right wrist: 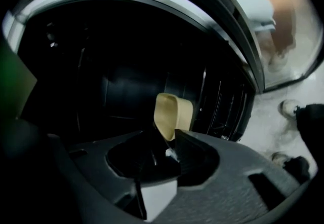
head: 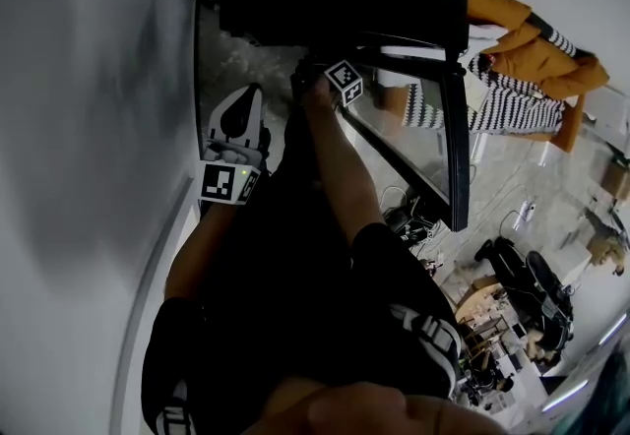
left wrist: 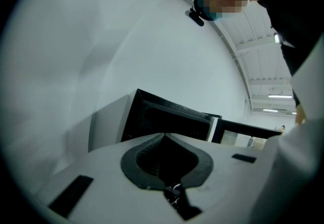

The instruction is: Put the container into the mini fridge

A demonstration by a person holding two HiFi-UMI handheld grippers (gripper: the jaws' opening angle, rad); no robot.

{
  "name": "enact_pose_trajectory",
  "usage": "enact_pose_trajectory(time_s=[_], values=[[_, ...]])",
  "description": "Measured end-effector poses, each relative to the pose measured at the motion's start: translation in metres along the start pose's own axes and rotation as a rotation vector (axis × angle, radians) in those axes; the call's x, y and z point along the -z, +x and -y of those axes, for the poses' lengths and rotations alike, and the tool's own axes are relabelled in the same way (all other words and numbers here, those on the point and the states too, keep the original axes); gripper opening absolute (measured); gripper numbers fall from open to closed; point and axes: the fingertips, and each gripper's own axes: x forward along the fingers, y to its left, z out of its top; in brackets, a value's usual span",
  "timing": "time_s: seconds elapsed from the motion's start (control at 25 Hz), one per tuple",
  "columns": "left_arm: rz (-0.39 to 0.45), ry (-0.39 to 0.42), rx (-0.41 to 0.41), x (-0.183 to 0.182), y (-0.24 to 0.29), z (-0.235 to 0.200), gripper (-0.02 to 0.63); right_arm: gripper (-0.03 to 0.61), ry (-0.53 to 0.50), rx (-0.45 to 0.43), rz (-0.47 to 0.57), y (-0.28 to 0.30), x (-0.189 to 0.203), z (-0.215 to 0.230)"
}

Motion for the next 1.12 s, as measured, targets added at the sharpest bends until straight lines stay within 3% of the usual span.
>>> enact_pose_trajectory(time_s=[0.16,0.32,0.64,0.88,1.12], values=[[0.002,-0.004,0.011,-0.007,-0.005,0.004,0.005,0.072,-0.113,0.024,-0.045,-0.018,0.006,-0.022],[0.005,-0.004,0.024,-0.021,-0.011,0.007,0.005,0.024,-0.149,0.028,-0.044,-0.043,0.008,-0.053],[0.006,-0.012,0.036,-0.042,-0.025,0.011,0.005,0.003,-0.243,-0.010,-0.082,-0.092,0.007,-0.118],[0.008,0.005,0.025,-0.056,-0.040,0.019,0.005,0.002,-0.523,0.062,-0.167,-0.135,0.018,-0.147],[-0.014,0.021,0.017,-0.064,-0.039,0.028,0.005,0.002,-0.784,0.095,-0.143,-0.175,0.009,-0.182]])
